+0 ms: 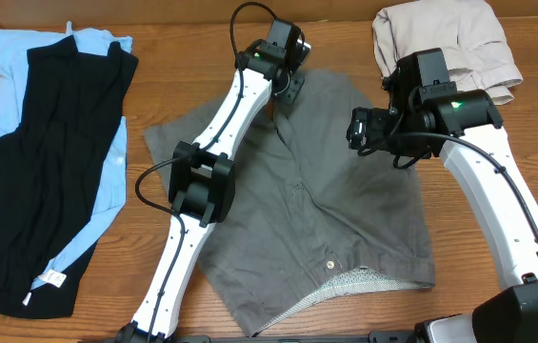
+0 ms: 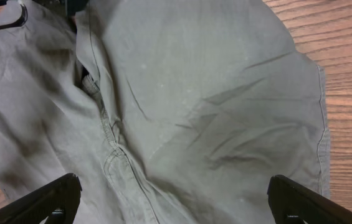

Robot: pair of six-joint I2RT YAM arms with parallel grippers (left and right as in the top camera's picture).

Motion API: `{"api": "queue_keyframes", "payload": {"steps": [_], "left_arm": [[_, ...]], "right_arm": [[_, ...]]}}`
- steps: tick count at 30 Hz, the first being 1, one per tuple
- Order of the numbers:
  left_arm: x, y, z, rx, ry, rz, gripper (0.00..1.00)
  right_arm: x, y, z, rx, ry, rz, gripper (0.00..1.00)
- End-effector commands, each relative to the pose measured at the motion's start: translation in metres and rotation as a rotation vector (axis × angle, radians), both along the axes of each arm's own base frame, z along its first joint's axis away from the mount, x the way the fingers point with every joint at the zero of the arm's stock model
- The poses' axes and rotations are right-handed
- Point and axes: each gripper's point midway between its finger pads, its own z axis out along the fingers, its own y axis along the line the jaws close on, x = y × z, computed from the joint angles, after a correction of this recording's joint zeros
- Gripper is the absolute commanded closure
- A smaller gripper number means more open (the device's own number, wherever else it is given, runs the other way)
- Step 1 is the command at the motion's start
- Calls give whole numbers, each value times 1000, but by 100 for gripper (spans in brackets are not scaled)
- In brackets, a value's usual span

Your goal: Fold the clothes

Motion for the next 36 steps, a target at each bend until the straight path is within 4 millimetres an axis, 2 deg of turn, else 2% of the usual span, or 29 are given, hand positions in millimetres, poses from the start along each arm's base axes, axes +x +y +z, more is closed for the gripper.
{"api": "queue_keyframes", "payload": {"steps": [1,2,4,7,11,14,18,20,22,25,26,27,29,32,36], "left_arm": [[-4,11,-28,26,51,76,91],[-3,14,-28,19,55,98,96],[2,28,-23,6,61,161,96],[11,64,-9,-21,82,285,96],[16,135,14,-51,130,485,96],[10,194,32,-54,169,610,96],[-2,257,48,-50,201,716,96],[-11,279,51,-54,231,756,95],[-18,288,49,-95,276,768,89],[-23,290,49,-164,319,765,77],[-23,290,49,-165,319,759,66],[-23,289,51,-163,315,751,61],[-23,286,53,-160,310,737,55],[-21,280,68,-165,284,720,51],[-20,276,109,-182,206,695,45]], "right_arm": [[3,-1,2,-5,-14,0,1],[3,-1,3,-4,-15,0,2],[4,-1,3,-4,-19,-1,2],[7,0,3,0,-28,-4,2],[14,2,2,6,-42,-7,2],[19,6,-1,23,-48,-3,5],[28,10,-8,39,-53,3,5],[31,11,-13,39,-44,3,5],[33,12,-23,37,-22,4,5],[33,15,-39,46,24,10,5],[33,17,-47,53,50,2,5],[33,16,-52,55,69,-18,5],[33,16,-61,60,104,-57,15],[30,10,-75,51,158,-149,27],[20,7,-91,50,215,-221,28]]}}
